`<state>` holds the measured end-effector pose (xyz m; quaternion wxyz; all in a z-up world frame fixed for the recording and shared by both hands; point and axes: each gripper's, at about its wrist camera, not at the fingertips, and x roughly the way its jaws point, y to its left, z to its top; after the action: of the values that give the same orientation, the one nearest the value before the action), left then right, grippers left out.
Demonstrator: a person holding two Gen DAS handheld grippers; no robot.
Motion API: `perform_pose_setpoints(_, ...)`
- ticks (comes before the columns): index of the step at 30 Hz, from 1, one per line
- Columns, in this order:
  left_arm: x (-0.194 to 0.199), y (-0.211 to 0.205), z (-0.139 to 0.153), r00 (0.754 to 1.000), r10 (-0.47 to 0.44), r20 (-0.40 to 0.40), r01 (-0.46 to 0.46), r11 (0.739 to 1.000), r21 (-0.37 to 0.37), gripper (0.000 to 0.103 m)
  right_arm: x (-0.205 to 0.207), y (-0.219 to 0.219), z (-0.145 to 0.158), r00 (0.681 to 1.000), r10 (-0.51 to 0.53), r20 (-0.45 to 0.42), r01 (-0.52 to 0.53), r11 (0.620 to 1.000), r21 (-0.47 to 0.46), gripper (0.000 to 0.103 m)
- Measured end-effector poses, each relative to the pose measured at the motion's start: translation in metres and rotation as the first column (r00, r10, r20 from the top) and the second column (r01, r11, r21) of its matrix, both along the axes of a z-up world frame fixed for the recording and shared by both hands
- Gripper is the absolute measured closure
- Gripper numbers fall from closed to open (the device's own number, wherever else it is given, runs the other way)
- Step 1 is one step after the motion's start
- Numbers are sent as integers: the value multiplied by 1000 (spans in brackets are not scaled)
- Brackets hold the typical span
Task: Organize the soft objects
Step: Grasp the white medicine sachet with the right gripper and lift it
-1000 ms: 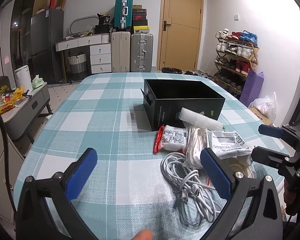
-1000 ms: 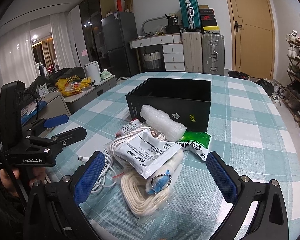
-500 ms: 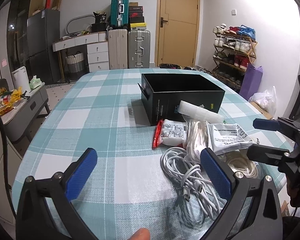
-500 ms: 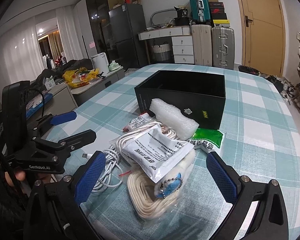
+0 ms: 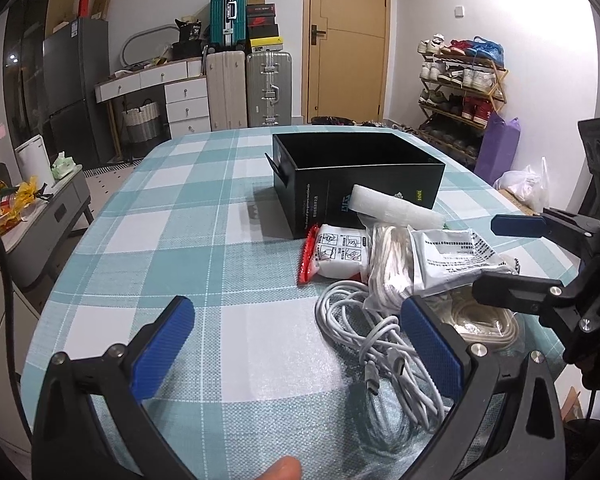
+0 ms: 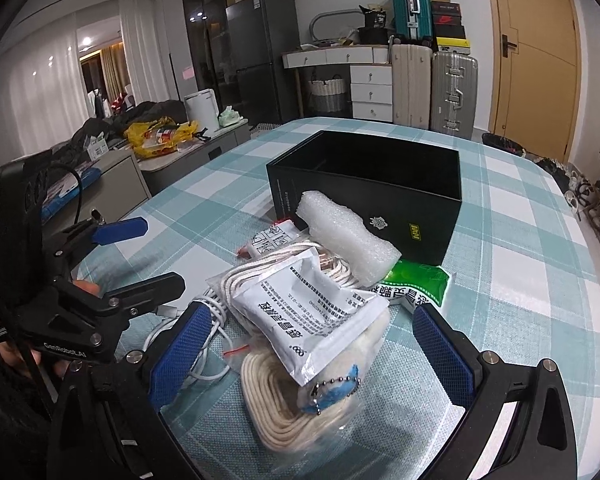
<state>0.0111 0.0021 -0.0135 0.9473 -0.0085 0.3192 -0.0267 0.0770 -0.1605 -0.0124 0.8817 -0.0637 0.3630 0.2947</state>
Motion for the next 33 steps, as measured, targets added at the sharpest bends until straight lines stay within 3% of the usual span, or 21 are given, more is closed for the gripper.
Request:
perform_pose_setpoints(13,5,6,-3,1000,12,-16,-12,1000,-7,0,22,10,-9,994,95,-48,-96,995,-11,6)
perform_pose_setpoints(18,6,6,-4,1000,12,-21,-12,1000,-4,0,26,17,-14,992,111,-55,-113,993,-38,23)
perform_pose_setpoints(33,7,9,-4,1000,9,-25,-9,1000,-10,0,30,33,-13,982,184,-51,-188,977,-99,24)
